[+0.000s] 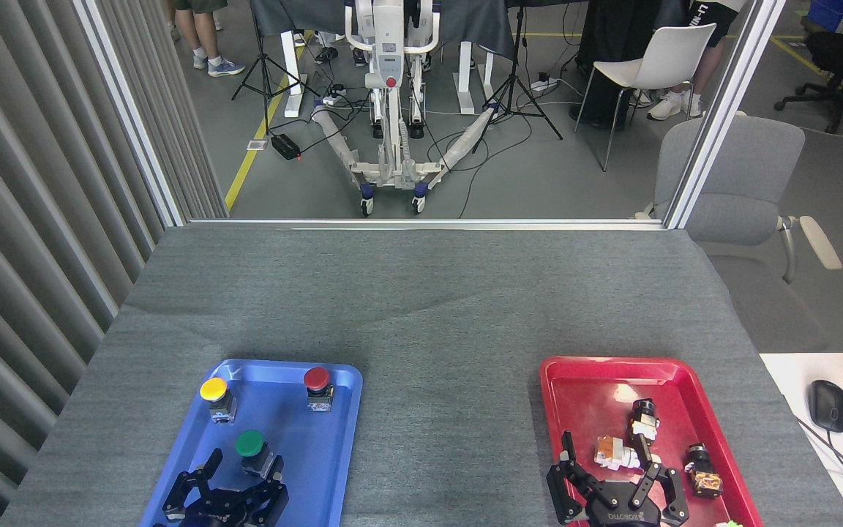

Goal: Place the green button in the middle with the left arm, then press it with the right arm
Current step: 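Carry the green button with the left gripper to the table middle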

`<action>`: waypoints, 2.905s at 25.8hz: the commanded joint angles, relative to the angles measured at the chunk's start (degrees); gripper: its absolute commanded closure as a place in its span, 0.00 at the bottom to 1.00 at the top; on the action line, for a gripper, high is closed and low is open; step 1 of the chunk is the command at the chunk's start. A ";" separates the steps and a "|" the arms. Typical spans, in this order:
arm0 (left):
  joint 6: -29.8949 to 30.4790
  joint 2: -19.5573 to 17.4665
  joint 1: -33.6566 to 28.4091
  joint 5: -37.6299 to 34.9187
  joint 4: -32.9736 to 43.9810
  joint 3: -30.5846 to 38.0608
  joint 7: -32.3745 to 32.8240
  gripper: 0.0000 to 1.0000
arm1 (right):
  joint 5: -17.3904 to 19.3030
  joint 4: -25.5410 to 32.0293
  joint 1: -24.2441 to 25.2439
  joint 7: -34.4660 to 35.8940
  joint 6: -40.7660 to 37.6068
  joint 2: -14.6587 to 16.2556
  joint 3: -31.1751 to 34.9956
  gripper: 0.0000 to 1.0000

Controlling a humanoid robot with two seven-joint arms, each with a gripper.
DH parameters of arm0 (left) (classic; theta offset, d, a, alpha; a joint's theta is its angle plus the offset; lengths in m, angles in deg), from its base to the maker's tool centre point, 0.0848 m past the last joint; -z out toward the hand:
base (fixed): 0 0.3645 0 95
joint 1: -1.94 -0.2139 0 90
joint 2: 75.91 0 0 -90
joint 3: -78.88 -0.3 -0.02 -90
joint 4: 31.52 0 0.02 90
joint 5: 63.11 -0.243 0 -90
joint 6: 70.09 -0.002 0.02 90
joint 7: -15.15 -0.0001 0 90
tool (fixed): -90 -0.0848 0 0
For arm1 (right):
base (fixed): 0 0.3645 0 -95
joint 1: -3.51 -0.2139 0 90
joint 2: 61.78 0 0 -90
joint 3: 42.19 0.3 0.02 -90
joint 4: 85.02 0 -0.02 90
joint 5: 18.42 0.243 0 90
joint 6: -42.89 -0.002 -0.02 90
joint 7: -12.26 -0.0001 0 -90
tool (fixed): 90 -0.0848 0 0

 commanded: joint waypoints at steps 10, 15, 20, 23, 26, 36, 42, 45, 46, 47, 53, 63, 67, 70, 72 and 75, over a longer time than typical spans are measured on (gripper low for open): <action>0.70 0.00 1.32 0.18 -0.87 -0.25 1.69 0.30 | -0.34 0.16 -0.29 -0.18 -0.12 -0.47 1.10 0.00; 1.84 -0.09 1.32 0.18 -0.87 -0.69 1.69 0.61 | -0.34 0.16 -0.12 -0.18 -0.12 -0.38 1.10 0.00; 6.14 -1.05 0.71 0.18 -0.79 -0.69 1.69 0.96 | -0.34 0.16 -0.12 -0.18 -0.12 0.06 1.02 0.00; 10.98 -1.58 0.80 0.35 0.27 -0.60 1.25 1.00 | -0.34 0.16 -0.12 -0.18 -0.21 0.24 1.01 0.00; 11.77 -1.14 0.97 0.35 3.87 -0.78 0.72 1.00 | -0.34 0.16 -0.12 -0.18 -0.21 0.24 1.01 0.00; 10.54 4.92 14.51 -4.92 -2.72 -19.32 1.51 1.00 | -0.43 0.16 -0.03 -0.18 -0.21 0.15 0.84 0.00; 10.19 11.69 20.92 -9.75 -17.05 -24.07 0.72 1.00 | -0.34 0.25 0.06 -0.18 -0.21 0.24 0.84 0.00; 8.96 14.15 21.54 -9.75 -19.15 -24.25 0.45 0.98 | -0.43 0.17 0.06 -0.18 -0.21 0.15 0.75 0.00; 7.82 14.15 21.63 -9.58 -19.68 -24.33 0.37 0.98 | -0.43 0.16 0.06 -0.18 -0.21 0.15 0.75 0.00; 6.67 14.15 21.63 -9.23 -20.03 -24.42 0.37 0.98 | -0.43 0.25 0.06 -0.18 -0.21 0.06 0.75 0.00; 4.56 14.15 21.63 -8.70 -23.46 -24.51 -1.92 0.98 | -0.43 0.25 0.15 -0.18 -0.12 -0.03 0.66 0.00; 4.65 14.15 21.54 -8.52 -23.55 -26.00 -4.82 0.03 | -0.43 0.16 -0.12 -0.27 -0.12 -0.03 0.58 0.00; 5.35 14.15 21.54 -8.43 -23.29 -26.27 -4.82 0.01 | -0.43 0.16 -0.12 -0.27 -0.12 -0.03 0.58 0.00; 5.18 14.24 21.28 -8.43 -21.70 -26.27 -4.56 0.01 | -0.52 0.16 -0.29 -0.36 -0.12 -0.03 0.58 0.00; 4.30 14.06 19.87 -8.52 -17.66 -26.09 -4.20 0.01 | -0.52 0.16 -0.38 -0.45 -0.12 -0.03 0.58 0.00; -1.32 13.62 13.10 -8.79 -6.68 -25.48 -4.03 0.01 | -0.52 0.16 -0.38 -0.53 -0.12 -0.03 0.49 0.00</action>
